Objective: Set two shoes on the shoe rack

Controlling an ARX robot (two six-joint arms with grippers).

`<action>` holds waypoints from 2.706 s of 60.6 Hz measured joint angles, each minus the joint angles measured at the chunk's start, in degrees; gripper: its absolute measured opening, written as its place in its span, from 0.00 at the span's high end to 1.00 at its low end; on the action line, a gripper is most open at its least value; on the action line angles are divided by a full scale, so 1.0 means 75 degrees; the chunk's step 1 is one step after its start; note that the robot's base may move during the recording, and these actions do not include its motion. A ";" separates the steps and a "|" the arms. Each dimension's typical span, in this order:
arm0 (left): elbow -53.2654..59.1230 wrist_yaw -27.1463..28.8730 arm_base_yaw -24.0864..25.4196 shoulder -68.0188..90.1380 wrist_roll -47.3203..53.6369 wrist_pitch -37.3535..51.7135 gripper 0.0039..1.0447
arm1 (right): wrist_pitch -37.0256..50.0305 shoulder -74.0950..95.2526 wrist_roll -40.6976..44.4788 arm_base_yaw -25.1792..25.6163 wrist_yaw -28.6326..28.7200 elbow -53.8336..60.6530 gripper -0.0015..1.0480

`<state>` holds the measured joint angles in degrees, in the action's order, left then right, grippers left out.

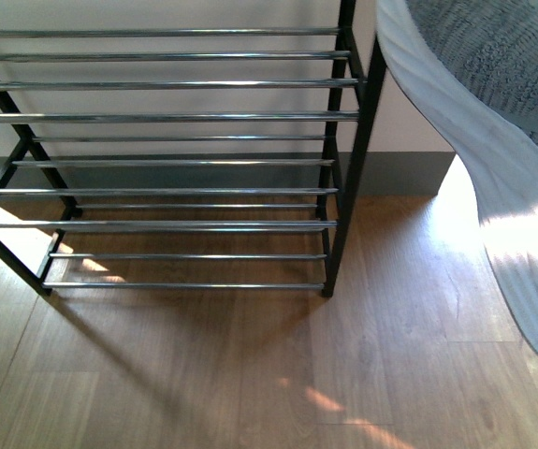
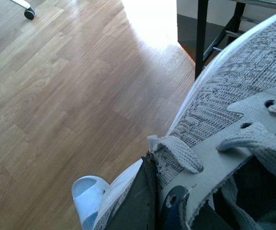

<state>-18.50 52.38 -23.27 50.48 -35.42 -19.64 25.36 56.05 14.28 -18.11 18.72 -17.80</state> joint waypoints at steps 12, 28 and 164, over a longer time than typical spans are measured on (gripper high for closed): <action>0.0000 0.0009 0.0003 0.0000 -0.0003 0.0000 0.99 | -0.0009 -0.0003 -0.0073 -0.0026 0.0012 0.0061 0.99; 0.0003 0.0003 0.0012 -0.0003 -0.0003 0.0000 0.99 | -0.0009 -0.0009 -0.0131 -0.0017 -0.0064 0.0055 0.99; 0.0003 -0.0003 0.0003 -0.0017 0.0000 0.0000 0.99 | -0.0530 0.8265 0.0318 -0.0609 -0.5313 -0.7248 0.99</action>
<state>-18.48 52.36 -23.24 50.35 -35.42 -19.64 21.39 118.04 16.67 -22.68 -21.12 -72.16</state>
